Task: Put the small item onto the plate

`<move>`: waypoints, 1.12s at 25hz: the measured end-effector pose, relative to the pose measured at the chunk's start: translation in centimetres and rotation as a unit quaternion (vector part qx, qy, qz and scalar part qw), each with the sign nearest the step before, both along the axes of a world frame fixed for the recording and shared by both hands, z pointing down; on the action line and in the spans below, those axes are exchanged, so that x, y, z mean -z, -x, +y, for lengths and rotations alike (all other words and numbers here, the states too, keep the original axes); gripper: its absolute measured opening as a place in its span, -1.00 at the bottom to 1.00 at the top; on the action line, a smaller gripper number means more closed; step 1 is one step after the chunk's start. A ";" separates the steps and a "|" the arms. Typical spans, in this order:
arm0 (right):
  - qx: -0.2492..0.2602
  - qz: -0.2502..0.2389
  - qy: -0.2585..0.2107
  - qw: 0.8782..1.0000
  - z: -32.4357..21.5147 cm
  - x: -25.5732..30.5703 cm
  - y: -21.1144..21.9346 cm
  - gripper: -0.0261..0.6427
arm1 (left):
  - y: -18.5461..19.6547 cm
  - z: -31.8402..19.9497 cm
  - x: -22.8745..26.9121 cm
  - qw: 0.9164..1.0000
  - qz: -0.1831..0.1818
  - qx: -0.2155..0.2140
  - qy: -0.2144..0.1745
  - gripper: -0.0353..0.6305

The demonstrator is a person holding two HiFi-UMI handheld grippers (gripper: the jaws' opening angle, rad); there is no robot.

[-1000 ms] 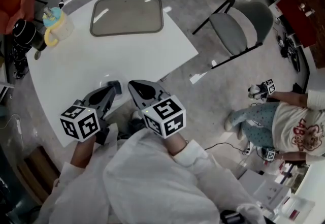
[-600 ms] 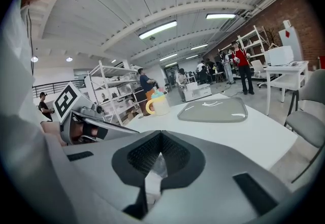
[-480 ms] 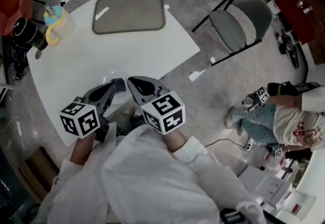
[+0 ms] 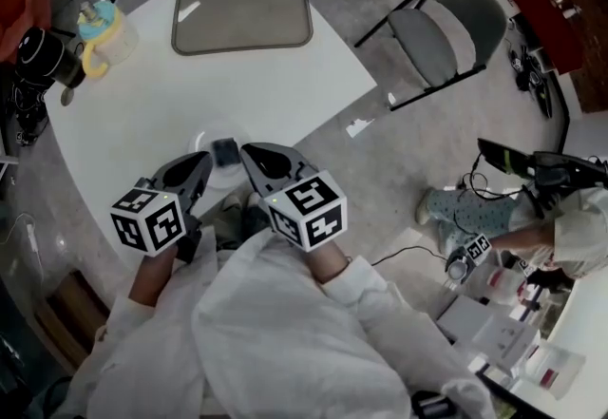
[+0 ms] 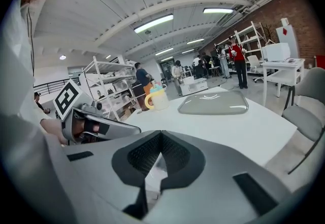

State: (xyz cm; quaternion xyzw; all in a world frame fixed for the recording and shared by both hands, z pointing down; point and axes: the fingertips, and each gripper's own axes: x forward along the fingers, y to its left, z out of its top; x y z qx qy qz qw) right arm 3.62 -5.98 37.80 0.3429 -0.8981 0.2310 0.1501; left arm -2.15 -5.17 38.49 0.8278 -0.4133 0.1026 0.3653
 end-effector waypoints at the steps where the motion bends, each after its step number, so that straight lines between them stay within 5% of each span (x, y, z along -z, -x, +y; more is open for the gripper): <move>1: -0.001 0.000 0.004 1.000 0.1 -0.2 0.1 -0.91 | 0.1 0.1 -0.2 1.000 -0.001 0.001 0.002 -0.88; 28: 0.003 0.001 0.126 0.992 1.4 -8.0 1.8 -0.91 | 3.9 1.9 -8.5 0.993 -0.014 0.017 0.116 -0.87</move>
